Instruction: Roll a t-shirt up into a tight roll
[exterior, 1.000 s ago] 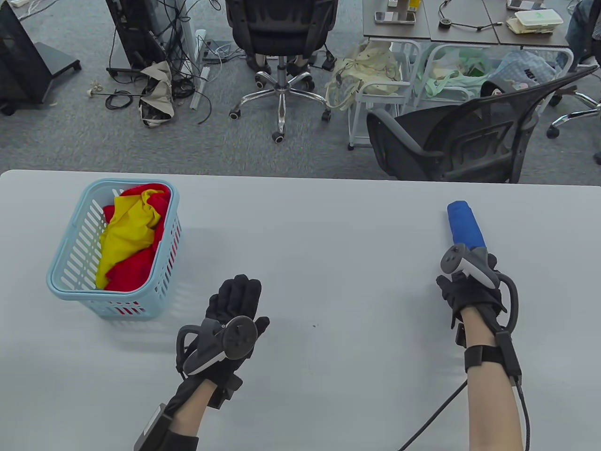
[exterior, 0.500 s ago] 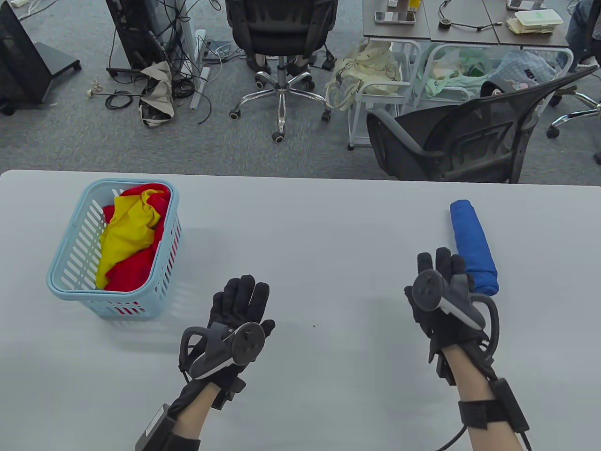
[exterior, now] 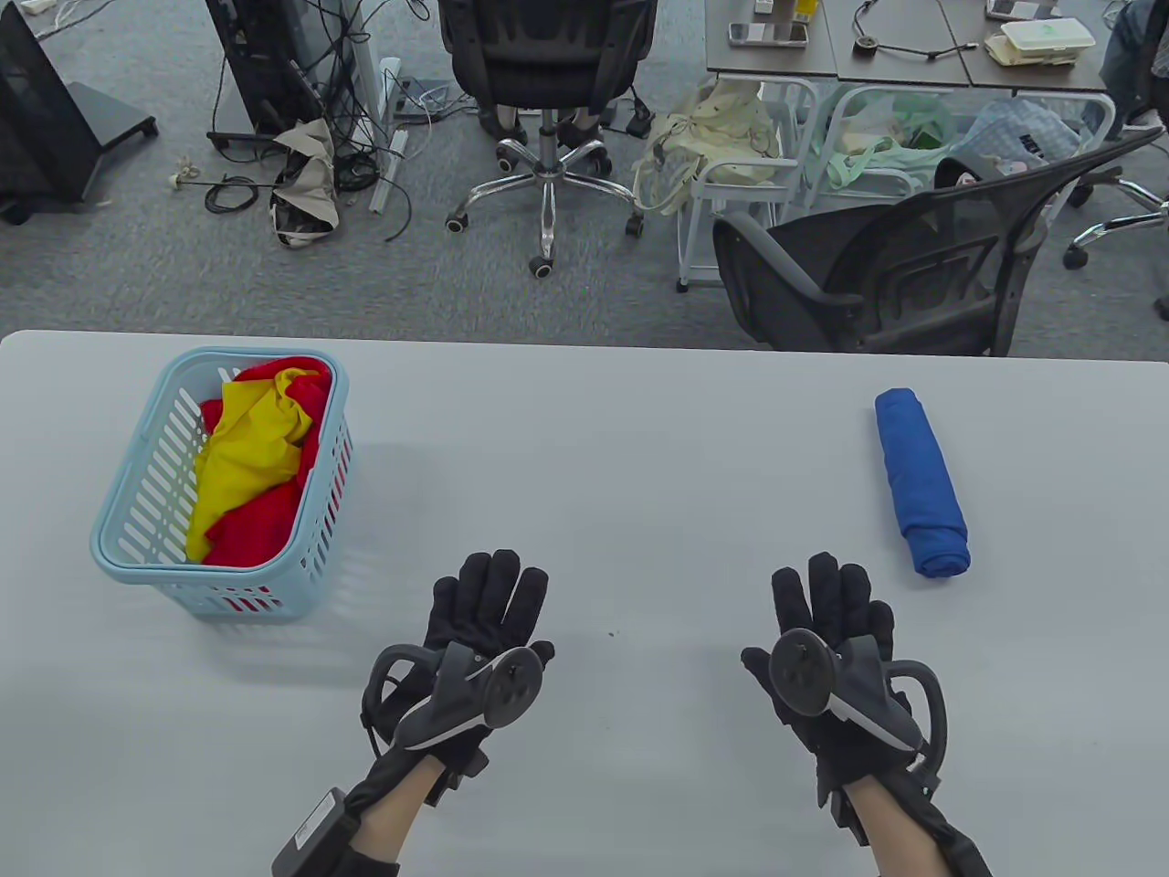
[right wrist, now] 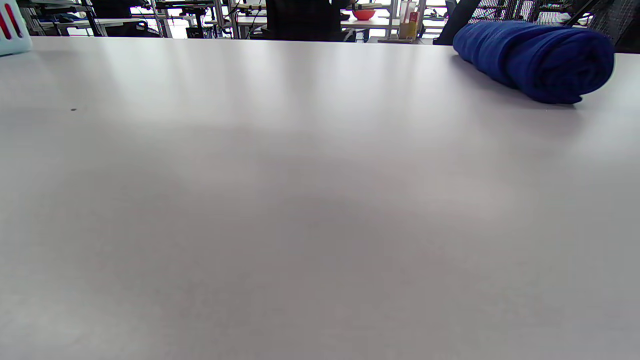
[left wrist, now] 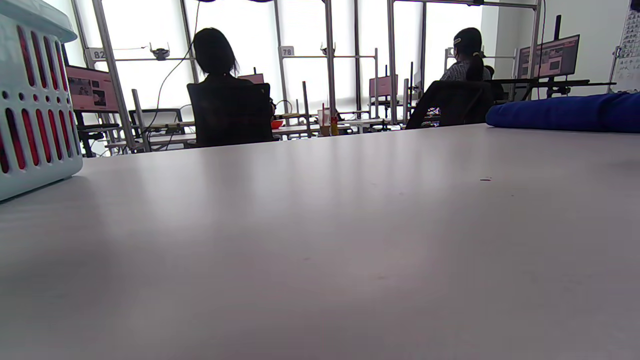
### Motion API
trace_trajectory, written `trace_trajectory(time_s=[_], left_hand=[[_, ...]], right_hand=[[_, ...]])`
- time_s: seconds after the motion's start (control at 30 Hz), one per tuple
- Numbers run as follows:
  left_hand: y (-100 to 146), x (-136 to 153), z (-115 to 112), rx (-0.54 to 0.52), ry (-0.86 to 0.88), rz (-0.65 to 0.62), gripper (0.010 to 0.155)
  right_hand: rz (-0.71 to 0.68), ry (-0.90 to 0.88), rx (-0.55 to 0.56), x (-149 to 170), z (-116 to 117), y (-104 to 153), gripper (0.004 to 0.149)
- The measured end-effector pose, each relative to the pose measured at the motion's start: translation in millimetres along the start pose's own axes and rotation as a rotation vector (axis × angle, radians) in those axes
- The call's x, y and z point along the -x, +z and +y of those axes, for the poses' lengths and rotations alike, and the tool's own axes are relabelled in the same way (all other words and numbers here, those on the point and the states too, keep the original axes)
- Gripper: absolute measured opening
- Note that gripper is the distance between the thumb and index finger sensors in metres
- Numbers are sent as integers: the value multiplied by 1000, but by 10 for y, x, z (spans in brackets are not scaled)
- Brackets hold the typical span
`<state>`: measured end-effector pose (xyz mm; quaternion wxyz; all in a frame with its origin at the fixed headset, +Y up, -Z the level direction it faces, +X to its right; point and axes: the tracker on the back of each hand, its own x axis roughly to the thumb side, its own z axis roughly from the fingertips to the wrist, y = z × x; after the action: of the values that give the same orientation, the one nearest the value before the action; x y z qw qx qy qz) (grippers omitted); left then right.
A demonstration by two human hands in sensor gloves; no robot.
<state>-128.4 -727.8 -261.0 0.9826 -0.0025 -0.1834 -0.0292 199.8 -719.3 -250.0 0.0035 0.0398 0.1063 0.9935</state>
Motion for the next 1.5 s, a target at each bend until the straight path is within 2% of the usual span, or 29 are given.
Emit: trace_trajectory(time_s=[0.1,0.17,0.33,0.53,0.7,0.83,0.93,1.13,1.4,1.5], left_hand=[[13,-149,57,-12,9,-39,69],[2,-213,141,-37,-16,-65,69],[-197,-61,474,-80,-83,-46,70],[-588,563,1040,-95,-121,82,67],[-831,1176,1294,-52,-186,204,67],[-981,1743,1412,-1,-154,343,67],[-1054,2014,1399,35,-156,407,66],[-1208,2470,1200,131,-163,500,67],[-1345,2935,708,304,-47,634,75],[-1332,3029,498,355,48,672,86]], right_hand=[[-44,-62,-29,48,-4,-10,76],[-33,-69,-24,69,-9,-9,78],[-26,-76,-30,91,-6,-5,78],[-27,-78,-35,89,-2,-8,78],[-17,-83,-36,94,-4,-11,78],[-17,-76,-38,76,-4,-14,78],[-15,-74,-40,73,-1,-14,78],[-15,-70,-52,69,-1,-12,78],[-21,-67,-64,61,5,-20,78],[-29,-72,-67,57,7,-26,78]])
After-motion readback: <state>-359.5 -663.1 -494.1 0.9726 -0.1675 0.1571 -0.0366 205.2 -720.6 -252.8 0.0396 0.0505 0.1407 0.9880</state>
